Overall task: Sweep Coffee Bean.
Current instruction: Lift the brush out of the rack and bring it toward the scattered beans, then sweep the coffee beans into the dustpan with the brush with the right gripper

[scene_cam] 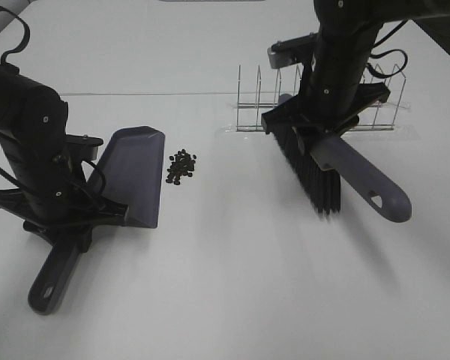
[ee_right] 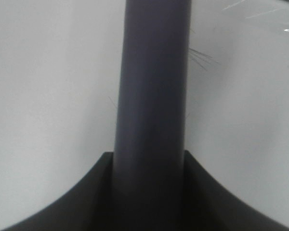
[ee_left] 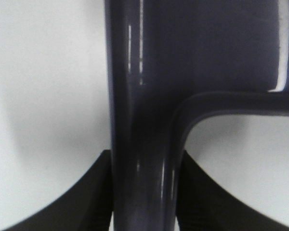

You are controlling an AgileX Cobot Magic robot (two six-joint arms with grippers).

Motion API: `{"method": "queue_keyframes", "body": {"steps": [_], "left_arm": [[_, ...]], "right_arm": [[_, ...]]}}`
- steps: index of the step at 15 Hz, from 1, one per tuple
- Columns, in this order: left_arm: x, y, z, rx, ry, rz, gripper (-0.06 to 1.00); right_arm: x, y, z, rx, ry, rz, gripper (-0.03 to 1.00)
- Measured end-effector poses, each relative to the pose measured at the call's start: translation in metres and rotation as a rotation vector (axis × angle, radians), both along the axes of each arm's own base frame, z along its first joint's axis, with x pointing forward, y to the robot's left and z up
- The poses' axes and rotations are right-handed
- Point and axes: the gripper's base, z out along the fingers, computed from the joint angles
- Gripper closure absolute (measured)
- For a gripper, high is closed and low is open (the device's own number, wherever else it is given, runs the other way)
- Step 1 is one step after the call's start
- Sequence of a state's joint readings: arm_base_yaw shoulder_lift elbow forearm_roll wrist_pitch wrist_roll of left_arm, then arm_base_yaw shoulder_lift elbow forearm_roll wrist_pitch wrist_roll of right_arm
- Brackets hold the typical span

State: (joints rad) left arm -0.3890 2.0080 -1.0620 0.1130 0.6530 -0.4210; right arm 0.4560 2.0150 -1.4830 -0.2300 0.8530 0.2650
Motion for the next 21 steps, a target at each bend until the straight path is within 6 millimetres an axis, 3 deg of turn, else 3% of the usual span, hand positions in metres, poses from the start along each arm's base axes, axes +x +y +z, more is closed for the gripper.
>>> {"method": "queue_keyframes", "body": {"steps": [1, 4, 9, 14, 17, 21], "left_arm": [[0.000, -0.001, 0.000, 0.001, 0.001, 0.001, 0.59], [0.000, -0.001, 0.000, 0.001, 0.001, 0.001, 0.59], [0.000, -0.001, 0.000, 0.000, 0.002, 0.005, 0.59], [-0.001, -0.001, 0.000, 0.000, 0.003, 0.005, 0.59], [-0.001, -0.001, 0.000, 0.001, 0.004, 0.005, 0.59], [-0.001, -0.001, 0.000, 0.001, 0.004, 0.005, 0.59]], "right_arm": [[0.003, 0.002, -0.020, -0.029, 0.039, 0.036, 0.59], [0.005, 0.011, -0.025, -0.023, 0.009, 0.096, 0.59], [-0.004, 0.073, -0.039, -0.035, 0.026, 0.288, 0.59], [0.003, 0.138, -0.036, 0.073, 0.075, 0.422, 0.59], [0.002, 0.154, -0.035, 0.206, 0.129, 0.427, 0.59], [0.003, 0.168, -0.016, 0.319, 0.121, 0.411, 0.59]]}}
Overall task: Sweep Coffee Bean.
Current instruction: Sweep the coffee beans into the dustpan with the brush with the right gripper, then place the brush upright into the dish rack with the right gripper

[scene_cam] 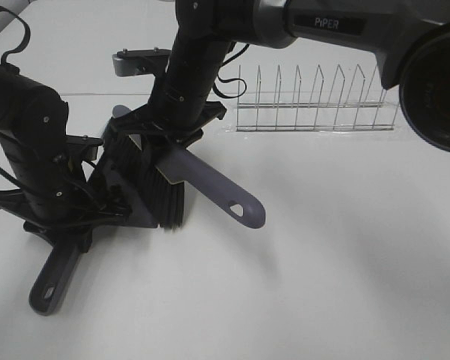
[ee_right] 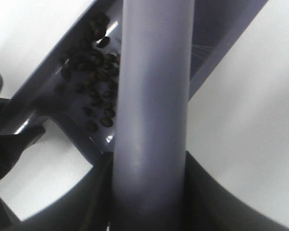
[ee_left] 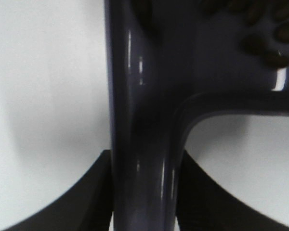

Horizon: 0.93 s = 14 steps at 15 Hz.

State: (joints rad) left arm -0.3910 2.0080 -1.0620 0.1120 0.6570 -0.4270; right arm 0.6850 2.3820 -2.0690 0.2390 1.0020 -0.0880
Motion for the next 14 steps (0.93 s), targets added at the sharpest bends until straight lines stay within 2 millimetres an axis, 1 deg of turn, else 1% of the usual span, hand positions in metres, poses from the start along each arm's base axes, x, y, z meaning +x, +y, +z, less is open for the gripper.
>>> {"method": "queue_keyframes", "body": {"steps": [2, 5, 6, 7, 9, 10, 11, 14], "left_arm": [[0.000, 0.000, 0.000, 0.000, 0.000, 0.000, 0.59], [0.000, 0.000, 0.000, 0.000, 0.000, 0.000, 0.59], [0.000, 0.000, 0.000, 0.000, 0.000, 0.000, 0.59], [0.000, 0.000, 0.000, 0.000, 0.000, 0.000, 0.59], [0.000, 0.000, 0.000, 0.000, 0.000, 0.000, 0.59], [0.000, 0.000, 0.000, 0.000, 0.000, 0.000, 0.59], [0.000, 0.000, 0.000, 0.000, -0.001, 0.000, 0.59], [0.000, 0.000, 0.000, 0.000, -0.001, 0.000, 0.59]], "right_arm": [[0.004, -0.001, 0.012, -0.032, -0.036, -0.010, 0.59], [0.014, -0.010, 0.029, -0.131, -0.125, -0.050, 0.59], [0.017, -0.014, 0.043, -0.160, -0.188, -0.063, 0.59], [0.017, -0.017, 0.049, -0.172, -0.204, -0.065, 0.59], [0.017, -0.028, 0.072, -0.233, -0.272, -0.077, 0.59], [0.017, -0.038, 0.086, -0.258, -0.299, -0.098, 0.59], [0.021, -0.051, 0.096, -0.279, -0.305, -0.131, 0.59], [0.036, -0.097, 0.126, -0.264, -0.322, -0.239, 0.59]]}}
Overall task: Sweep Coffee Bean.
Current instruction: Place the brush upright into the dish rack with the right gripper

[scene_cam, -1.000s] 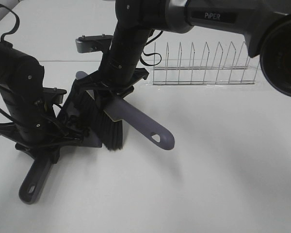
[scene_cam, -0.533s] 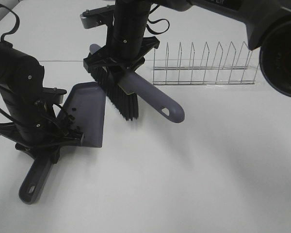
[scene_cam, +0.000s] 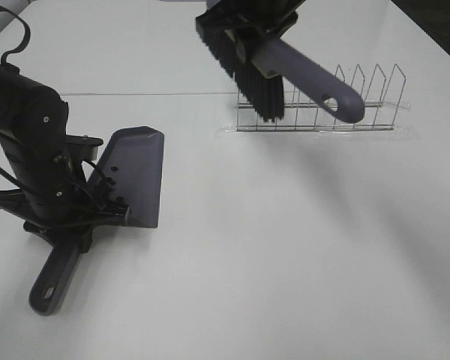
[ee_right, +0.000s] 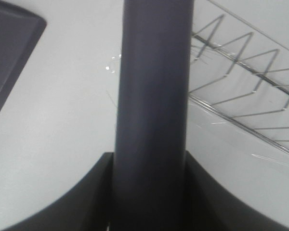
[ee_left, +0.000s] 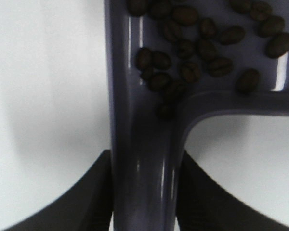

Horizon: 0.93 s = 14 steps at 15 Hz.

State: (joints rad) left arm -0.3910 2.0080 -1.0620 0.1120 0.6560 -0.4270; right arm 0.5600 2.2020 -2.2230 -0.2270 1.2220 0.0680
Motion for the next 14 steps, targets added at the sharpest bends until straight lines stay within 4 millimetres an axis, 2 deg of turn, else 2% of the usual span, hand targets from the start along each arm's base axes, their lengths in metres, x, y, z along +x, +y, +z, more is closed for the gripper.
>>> {"method": "queue_keyframes", "body": {"steps": [2, 3, 4, 5, 6, 7, 9, 11, 14], "left_arm": [[0.000, 0.000, 0.000, 0.000, 0.000, 0.000, 0.59], [0.000, 0.000, 0.000, 0.000, 0.000, 0.000, 0.59], [0.000, 0.000, 0.000, 0.000, 0.000, 0.000, 0.59], [0.000, 0.000, 0.000, 0.000, -0.001, 0.000, 0.59], [0.000, 0.000, 0.000, 0.000, -0.001, 0.000, 0.59], [0.000, 0.000, 0.000, -0.001, -0.002, 0.000, 0.59], [0.000, 0.000, 0.004, -0.006, -0.015, 0.000, 0.59], [0.000, 0.000, 0.013, -0.015, -0.036, -0.003, 0.59], [-0.001, 0.000, 0.037, -0.048, -0.094, 0.006, 0.59]], "right_arm": [[0.010, -0.036, 0.019, 0.045, -0.020, -0.079, 0.59], [0.012, -0.045, 0.024, 0.056, -0.026, -0.097, 0.59], [0.014, -0.063, 0.032, 0.068, -0.034, -0.134, 0.59], [0.011, -0.101, 0.038, 0.060, -0.019, -0.207, 0.59], [0.008, -0.117, 0.033, 0.046, 0.010, -0.241, 0.59], [0.006, -0.123, 0.031, 0.038, 0.025, -0.251, 0.59], [-0.006, -0.141, 0.010, -0.002, 0.115, -0.293, 0.59], [-0.017, -0.147, -0.012, -0.029, 0.194, -0.316, 0.59], [-0.031, -0.151, -0.050, -0.074, 0.314, -0.346, 0.59]]}}
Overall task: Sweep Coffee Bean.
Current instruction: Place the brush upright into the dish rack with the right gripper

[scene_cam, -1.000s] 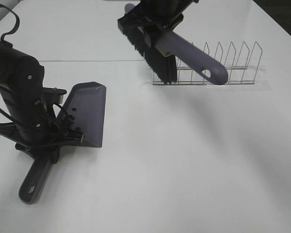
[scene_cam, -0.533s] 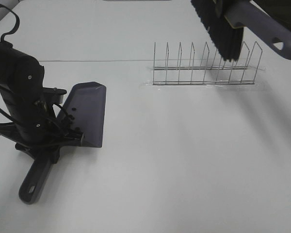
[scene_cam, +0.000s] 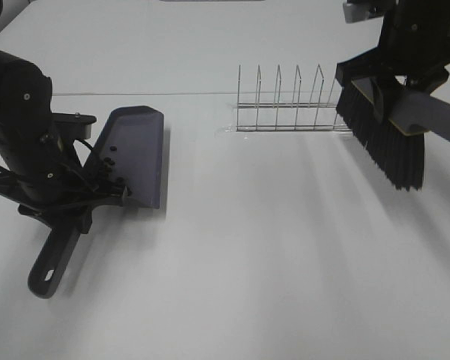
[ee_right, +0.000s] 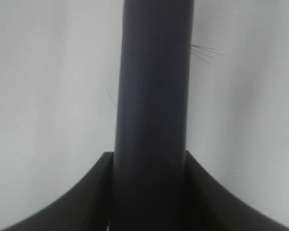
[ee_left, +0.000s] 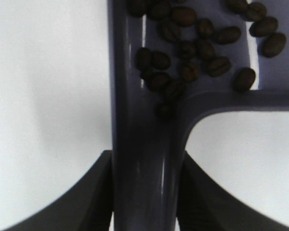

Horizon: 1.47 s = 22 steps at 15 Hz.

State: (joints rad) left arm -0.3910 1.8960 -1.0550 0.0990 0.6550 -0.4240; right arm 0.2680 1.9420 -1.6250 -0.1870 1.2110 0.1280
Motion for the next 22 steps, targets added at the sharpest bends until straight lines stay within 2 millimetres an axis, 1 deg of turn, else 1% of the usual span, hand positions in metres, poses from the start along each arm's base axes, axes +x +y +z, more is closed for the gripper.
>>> {"method": "queue_keyframes", "body": {"steps": [2, 4, 8, 10, 12, 13, 14, 18, 22], "left_arm": [[-0.001, 0.000, 0.011, -0.019, -0.023, 0.008, 0.59], [-0.002, 0.000, 0.015, -0.026, -0.030, 0.008, 0.59], [-0.002, -0.001, 0.016, -0.033, -0.026, 0.010, 0.59], [-0.002, -0.001, 0.016, -0.034, -0.027, 0.011, 0.59], [-0.002, -0.001, 0.016, -0.036, -0.026, 0.013, 0.59], [-0.002, -0.001, 0.016, -0.037, -0.026, 0.014, 0.59], [-0.002, -0.001, 0.016, -0.042, -0.032, 0.015, 0.59], [-0.002, -0.003, 0.016, -0.062, -0.032, 0.028, 0.59], [-0.002, -0.003, 0.016, -0.065, -0.032, 0.030, 0.59]], "right_arm": [[-0.006, -0.001, -0.019, -0.006, 0.028, 0.000, 0.59], [-0.006, -0.001, -0.031, 0.002, 0.001, 0.007, 0.59], [0.001, -0.002, -0.035, 0.020, -0.063, -0.021, 0.59], [0.009, -0.013, -0.046, 0.028, -0.061, -0.070, 0.59], [0.013, -0.022, -0.053, 0.025, -0.057, -0.090, 0.59], [0.015, -0.028, -0.054, 0.024, -0.068, -0.094, 0.59], [0.019, -0.028, -0.054, 0.037, -0.100, -0.084, 0.59], [0.021, -0.027, -0.053, 0.051, -0.116, -0.081, 0.59], [0.035, -0.024, -0.057, 0.054, -0.109, -0.088, 0.59]]}}
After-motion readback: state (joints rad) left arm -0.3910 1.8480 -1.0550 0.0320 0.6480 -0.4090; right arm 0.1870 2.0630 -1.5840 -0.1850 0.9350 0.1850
